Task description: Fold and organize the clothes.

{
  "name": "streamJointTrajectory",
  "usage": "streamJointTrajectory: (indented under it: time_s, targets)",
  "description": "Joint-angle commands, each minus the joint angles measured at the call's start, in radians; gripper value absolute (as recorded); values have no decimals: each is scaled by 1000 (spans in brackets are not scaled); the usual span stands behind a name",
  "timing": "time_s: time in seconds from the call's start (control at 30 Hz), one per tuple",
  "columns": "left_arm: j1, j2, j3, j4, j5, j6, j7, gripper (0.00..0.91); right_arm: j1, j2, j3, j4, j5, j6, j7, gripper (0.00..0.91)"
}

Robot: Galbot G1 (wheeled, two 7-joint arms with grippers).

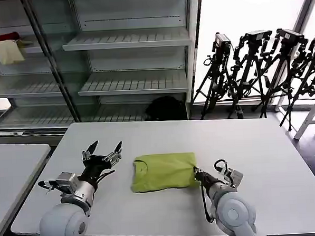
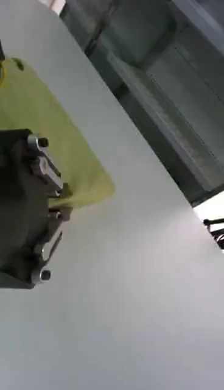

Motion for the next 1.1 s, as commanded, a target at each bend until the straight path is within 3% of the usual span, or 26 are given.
streamJointTrajectory:
  time_s: [0.03, 0.07, 0.1, 0.23, 0.33, 0.37, 0.43, 0.5, 0.53, 0.6, 0.7, 1.1]
  targets:
    - [9, 6, -14, -2, -3, -1, 3, 907, -133, -41, 164, 77, -557, 7, -547, 907]
    - [11, 7, -18, -2, -4, -1, 4, 907, -163, -12, 226, 98, -804, 15, -662, 907]
    - [14, 9, -26, 0, -8, -5, 5, 907, -178, -31, 256, 109, -887, 37, -701, 907]
    - [17, 12, -48, 28, -21, -25, 9, 907, -184, -124, 391, 70, -973, 68, -783, 907]
    - [13, 20, -76, 67, -34, -61, 53, 907, -151, -197, 471, -33, -958, 76, -791, 907]
    - [9, 30, -84, 83, -30, -78, 68, 907, -132, -229, 507, -96, -946, 117, -790, 907]
    - [3, 46, -98, 115, -31, -95, 90, 907, -109, -265, 534, -172, -919, 129, -782, 816]
    - [-11, 65, -108, 141, -24, -112, 107, 907, -96, -296, 543, -216, -837, 135, -783, 836]
    - [-14, 70, -113, 164, -23, -124, 111, 907, -94, -300, 542, -223, -792, 143, -786, 907]
    - [-15, 78, -116, 183, -23, -135, 115, 907, -98, -302, 541, -232, -805, 171, -818, 907]
    - [-12, 75, -116, 217, -24, -159, 112, 907, -101, -284, 521, -238, -839, 239, -813, 907]
    - [-8, 89, -122, 228, -74, -154, 48, 907, -104, -276, 518, -236, -878, 201, -802, 907]
